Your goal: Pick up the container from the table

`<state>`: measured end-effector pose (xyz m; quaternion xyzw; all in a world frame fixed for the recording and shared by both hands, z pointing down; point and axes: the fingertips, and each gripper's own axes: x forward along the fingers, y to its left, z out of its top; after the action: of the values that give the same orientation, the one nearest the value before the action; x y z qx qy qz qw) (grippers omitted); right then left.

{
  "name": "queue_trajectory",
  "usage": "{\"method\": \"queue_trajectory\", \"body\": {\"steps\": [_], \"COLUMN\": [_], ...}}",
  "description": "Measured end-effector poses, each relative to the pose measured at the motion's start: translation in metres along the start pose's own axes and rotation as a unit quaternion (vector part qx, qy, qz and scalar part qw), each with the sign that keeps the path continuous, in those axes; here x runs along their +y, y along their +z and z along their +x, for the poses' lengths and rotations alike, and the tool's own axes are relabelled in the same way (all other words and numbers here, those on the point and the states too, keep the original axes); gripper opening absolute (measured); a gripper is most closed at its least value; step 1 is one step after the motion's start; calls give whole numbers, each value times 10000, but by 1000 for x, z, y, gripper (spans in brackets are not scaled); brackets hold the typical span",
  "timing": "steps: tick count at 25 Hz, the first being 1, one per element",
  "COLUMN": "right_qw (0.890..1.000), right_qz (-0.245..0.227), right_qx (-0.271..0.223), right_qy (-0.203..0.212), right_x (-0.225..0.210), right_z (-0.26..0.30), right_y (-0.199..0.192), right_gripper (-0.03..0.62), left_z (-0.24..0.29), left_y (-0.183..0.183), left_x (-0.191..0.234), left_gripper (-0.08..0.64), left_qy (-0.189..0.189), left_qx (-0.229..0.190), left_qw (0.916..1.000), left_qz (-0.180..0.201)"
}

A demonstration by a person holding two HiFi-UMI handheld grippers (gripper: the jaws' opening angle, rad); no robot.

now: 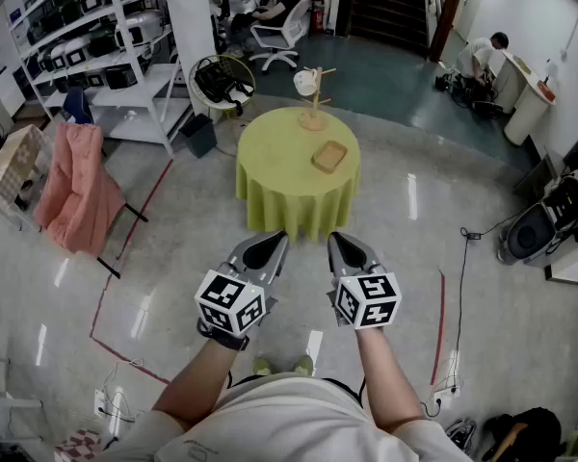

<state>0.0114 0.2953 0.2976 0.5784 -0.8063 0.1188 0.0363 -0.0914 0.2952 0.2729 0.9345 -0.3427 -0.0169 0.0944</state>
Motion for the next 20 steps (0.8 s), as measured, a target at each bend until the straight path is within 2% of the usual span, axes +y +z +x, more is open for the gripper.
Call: {"method": "queue_trajectory", "body": {"steps": [11, 20], "right_qw": [9999, 9994], "right_qz": [8, 172], "right_qx": [-50, -143], "right_qy": [126, 249], "right_x": [-9, -43], "right_z": [-2, -2], "right_y": [2, -3], "right_gripper": [9, 11], "left_z": [11, 30], "left_y": [1, -6], "left_x": [-8, -2], "left_gripper": [6, 6], "left_qy": [1, 225], "left_qx": [-52, -62], "left_qw": [10000, 9997], "left_qz": [38, 35]}}
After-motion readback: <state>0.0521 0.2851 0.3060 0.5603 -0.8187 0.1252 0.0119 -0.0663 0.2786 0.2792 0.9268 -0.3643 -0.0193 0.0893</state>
